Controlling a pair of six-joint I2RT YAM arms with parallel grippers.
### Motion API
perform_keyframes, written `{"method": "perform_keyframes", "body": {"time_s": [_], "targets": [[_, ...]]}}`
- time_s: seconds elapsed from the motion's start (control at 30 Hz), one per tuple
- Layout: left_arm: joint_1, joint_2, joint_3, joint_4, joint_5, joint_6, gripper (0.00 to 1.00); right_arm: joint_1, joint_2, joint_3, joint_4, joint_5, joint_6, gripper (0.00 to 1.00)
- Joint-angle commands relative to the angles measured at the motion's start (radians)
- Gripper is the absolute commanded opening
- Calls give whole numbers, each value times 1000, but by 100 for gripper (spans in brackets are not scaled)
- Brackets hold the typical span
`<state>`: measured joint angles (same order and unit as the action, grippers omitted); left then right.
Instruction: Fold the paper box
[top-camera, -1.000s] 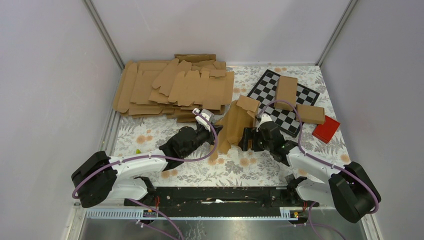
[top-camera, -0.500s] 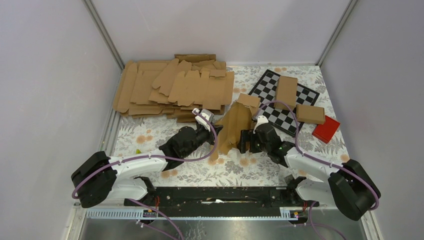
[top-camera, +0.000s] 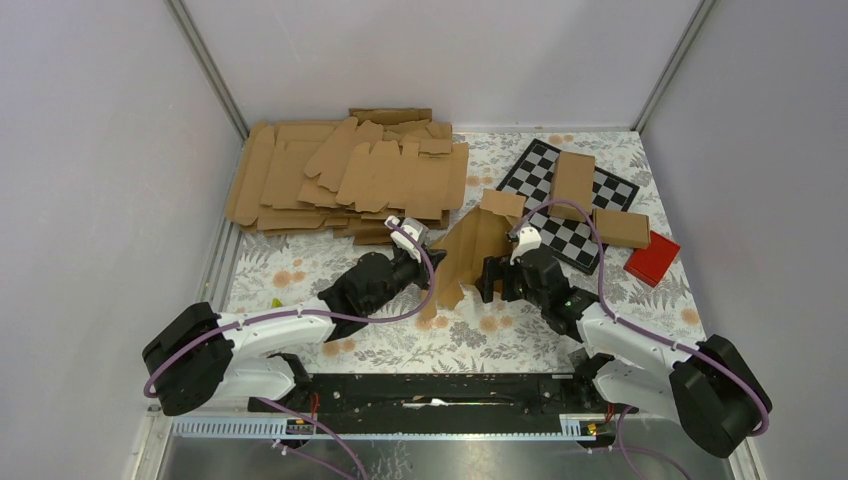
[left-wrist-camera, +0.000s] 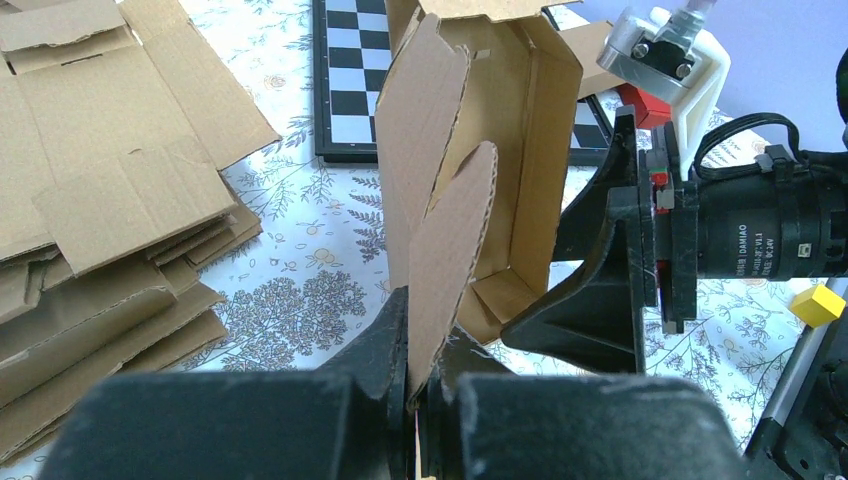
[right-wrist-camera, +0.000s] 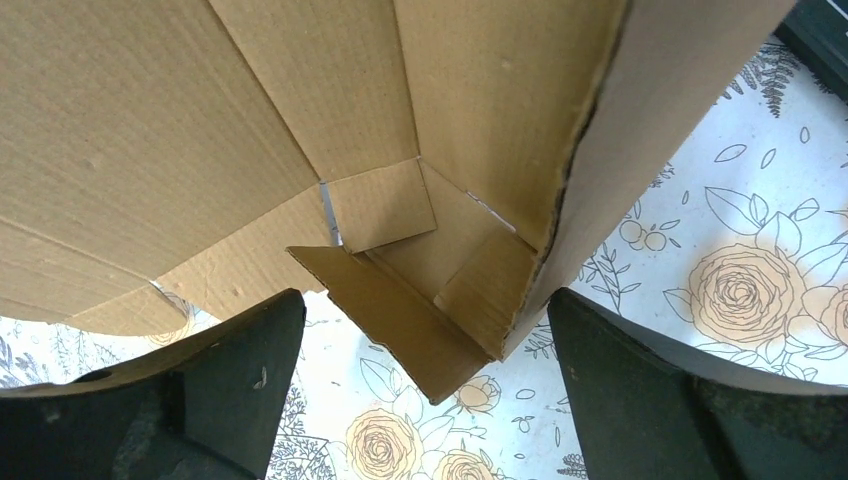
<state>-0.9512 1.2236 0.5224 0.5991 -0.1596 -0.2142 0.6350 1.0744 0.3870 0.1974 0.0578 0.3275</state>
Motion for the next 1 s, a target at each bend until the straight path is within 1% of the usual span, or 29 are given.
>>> {"method": "perform_keyframes", "body": {"time_s": [0.0,0.3,0.43,0.6,0.73,0.8,0.97], "targets": [[-7,-9,37,20,31,5,0,10,10,1,60,-47,-38,100],[-7,7,48,22,67,-16,0,10,81,42,0,-38,-64,99],[-7,21,52,28,129,-27,0,10,78,40,15,7,-52,93],[-6,21,50,24,153,-31,0,10,65,18,72,87,-22,83],[-6,30,58,23,155,-37,0,10,87,11,106,141,9,77],[-6,41,62,22,178,-39,0,11,95,1,135,159,25,73],[-6,55,68,20,181,-39,0,10,130,-5,159,194,41,69]]}}
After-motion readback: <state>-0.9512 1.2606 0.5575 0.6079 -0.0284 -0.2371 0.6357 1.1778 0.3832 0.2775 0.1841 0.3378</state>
